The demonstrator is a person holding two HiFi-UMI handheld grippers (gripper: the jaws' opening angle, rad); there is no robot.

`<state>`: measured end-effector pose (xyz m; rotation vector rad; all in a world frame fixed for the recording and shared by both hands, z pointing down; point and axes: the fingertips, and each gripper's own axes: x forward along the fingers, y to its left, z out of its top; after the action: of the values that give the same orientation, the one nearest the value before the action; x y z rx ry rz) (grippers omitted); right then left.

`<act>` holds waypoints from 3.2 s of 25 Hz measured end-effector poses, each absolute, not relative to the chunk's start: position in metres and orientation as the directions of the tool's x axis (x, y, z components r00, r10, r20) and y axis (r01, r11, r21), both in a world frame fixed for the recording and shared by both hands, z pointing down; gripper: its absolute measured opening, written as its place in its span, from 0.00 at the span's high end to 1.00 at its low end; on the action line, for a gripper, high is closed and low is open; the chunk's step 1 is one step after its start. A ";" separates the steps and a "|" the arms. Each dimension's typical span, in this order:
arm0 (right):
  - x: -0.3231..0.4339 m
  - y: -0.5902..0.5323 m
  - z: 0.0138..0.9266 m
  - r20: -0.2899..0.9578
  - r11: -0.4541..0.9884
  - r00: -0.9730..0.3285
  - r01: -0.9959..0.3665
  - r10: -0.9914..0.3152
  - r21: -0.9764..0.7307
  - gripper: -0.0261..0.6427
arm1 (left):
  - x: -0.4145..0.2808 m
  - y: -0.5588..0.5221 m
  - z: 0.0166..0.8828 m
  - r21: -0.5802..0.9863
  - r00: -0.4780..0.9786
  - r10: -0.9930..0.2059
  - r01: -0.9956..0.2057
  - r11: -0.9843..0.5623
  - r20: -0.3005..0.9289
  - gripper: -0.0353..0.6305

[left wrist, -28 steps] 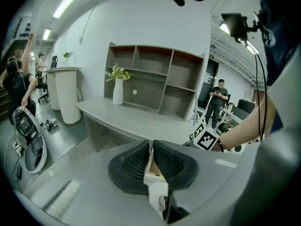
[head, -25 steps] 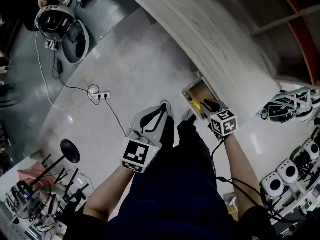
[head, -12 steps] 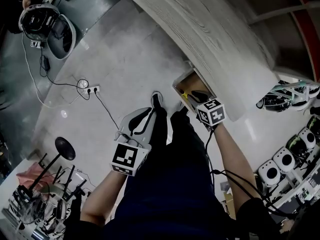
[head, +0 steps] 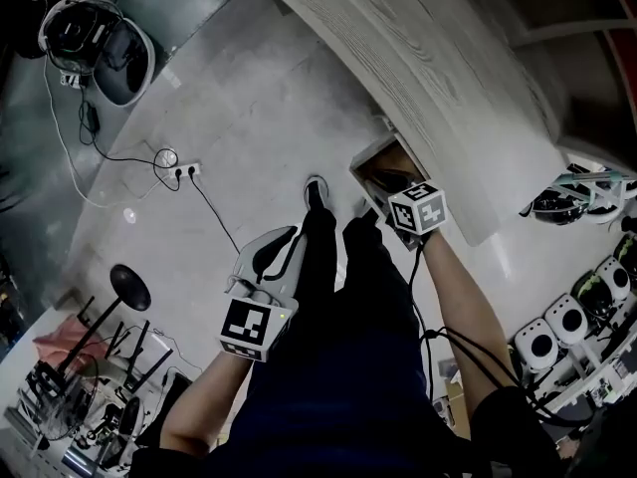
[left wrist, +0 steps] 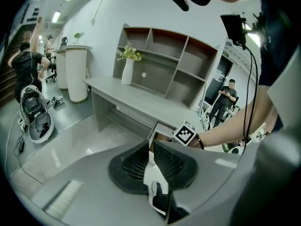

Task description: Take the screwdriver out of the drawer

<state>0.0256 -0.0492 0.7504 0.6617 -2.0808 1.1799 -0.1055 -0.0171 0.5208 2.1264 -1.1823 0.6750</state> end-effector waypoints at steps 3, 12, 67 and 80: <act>0.025 -0.048 0.755 0.742 0.476 -0.666 -0.680 -0.082 -0.558 0.80 | -0.105 -0.016 0.525 0.275 0.475 -0.555 -0.871 -0.407 0.683 0.90; 0.034 -0.036 0.763 0.798 0.592 -0.601 -0.660 -0.047 -0.462 0.80 | -0.103 -0.018 0.535 0.295 0.491 -0.538 -0.862 -0.411 0.685 0.90; 0.035 -0.056 0.678 0.799 0.608 -0.559 -0.720 -0.222 -0.334 0.88 | -0.107 -0.003 0.535 0.357 0.543 -0.517 -0.835 -0.419 0.662 0.90; 0.124 -0.089 0.552 0.775 0.511 -0.450 -0.837 -0.443 -0.194 0.88 | -0.079 -0.046 0.473 0.308 0.589 -0.593 -0.802 -0.512 0.549 0.90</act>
<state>0.1243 -0.0891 0.5521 1.0414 -2.0843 0.7570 -0.0787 -0.0462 0.4734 2.2812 -1.1056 0.5126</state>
